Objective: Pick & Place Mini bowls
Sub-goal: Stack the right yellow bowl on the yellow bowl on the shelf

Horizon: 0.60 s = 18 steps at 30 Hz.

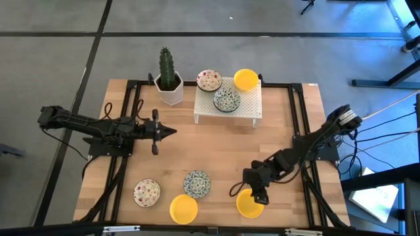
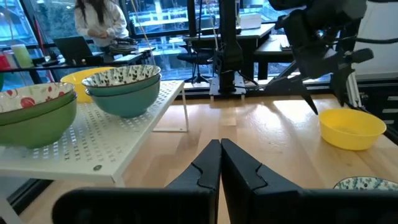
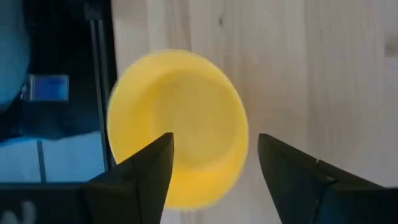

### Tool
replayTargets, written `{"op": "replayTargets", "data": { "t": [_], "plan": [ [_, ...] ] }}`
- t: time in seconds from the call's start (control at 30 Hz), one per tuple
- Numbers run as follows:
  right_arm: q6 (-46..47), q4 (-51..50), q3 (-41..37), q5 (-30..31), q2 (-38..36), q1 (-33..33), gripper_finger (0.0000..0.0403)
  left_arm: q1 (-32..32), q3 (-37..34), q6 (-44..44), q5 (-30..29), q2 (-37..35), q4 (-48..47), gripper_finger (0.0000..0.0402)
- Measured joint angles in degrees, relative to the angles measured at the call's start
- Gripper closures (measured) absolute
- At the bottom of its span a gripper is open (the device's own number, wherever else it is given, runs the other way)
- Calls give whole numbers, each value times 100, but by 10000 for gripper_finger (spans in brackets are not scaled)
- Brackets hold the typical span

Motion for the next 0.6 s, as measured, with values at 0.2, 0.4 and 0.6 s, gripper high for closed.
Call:
{"op": "replayTargets", "data": {
  "t": [0.2,0.4,0.6],
  "plan": [
    [113,186,0,367,126,174,170,0,0,-6,56,-2,-4,395],
    [118,332,0,370,302,208,170,0,0,-17,63,0,-8,395],
    [179,344,0,368,396,208,170,-1,-1,-40,63,-1,-9,395]
  ]
}}
